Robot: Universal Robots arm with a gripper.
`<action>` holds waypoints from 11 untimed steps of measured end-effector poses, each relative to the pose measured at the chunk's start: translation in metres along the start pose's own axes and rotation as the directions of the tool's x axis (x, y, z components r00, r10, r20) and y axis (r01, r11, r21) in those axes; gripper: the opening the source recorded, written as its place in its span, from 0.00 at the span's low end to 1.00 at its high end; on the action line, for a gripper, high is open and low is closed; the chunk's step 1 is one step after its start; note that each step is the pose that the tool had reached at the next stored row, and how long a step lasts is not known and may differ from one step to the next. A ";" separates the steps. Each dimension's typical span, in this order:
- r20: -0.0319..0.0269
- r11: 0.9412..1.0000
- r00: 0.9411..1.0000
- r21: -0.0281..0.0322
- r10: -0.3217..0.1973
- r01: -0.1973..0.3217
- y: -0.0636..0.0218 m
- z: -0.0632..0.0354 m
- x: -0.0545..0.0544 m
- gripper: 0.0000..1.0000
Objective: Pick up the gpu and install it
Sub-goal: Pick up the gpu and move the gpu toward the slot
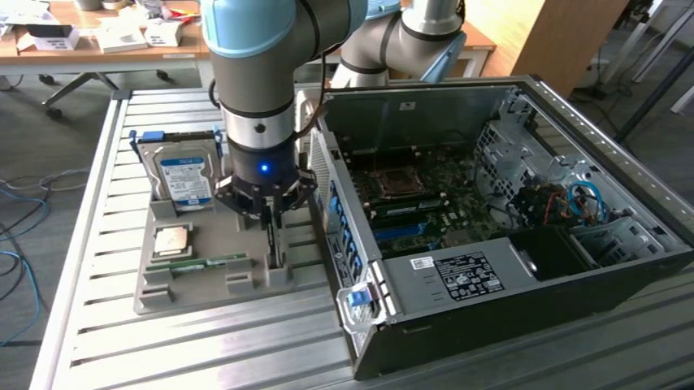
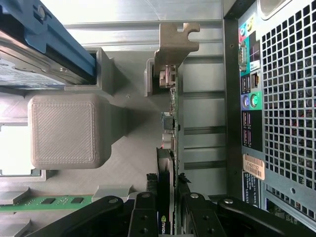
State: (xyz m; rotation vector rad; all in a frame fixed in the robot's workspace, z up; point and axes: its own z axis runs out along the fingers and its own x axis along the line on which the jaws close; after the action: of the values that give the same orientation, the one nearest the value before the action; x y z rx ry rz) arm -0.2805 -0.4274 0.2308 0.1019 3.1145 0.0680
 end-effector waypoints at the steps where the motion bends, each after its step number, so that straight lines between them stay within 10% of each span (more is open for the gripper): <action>1: 0.000 1.000 1.000 0.000 -0.003 0.003 0.0000 0.0000 0.000 0.26; 11: 0.000 1.000 1.000 0.000 -0.005 0.005 0.0001 -0.0028 0.000 0.26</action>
State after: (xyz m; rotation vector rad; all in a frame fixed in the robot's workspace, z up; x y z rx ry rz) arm -0.2805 -0.4273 0.2336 0.0946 3.1148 0.0677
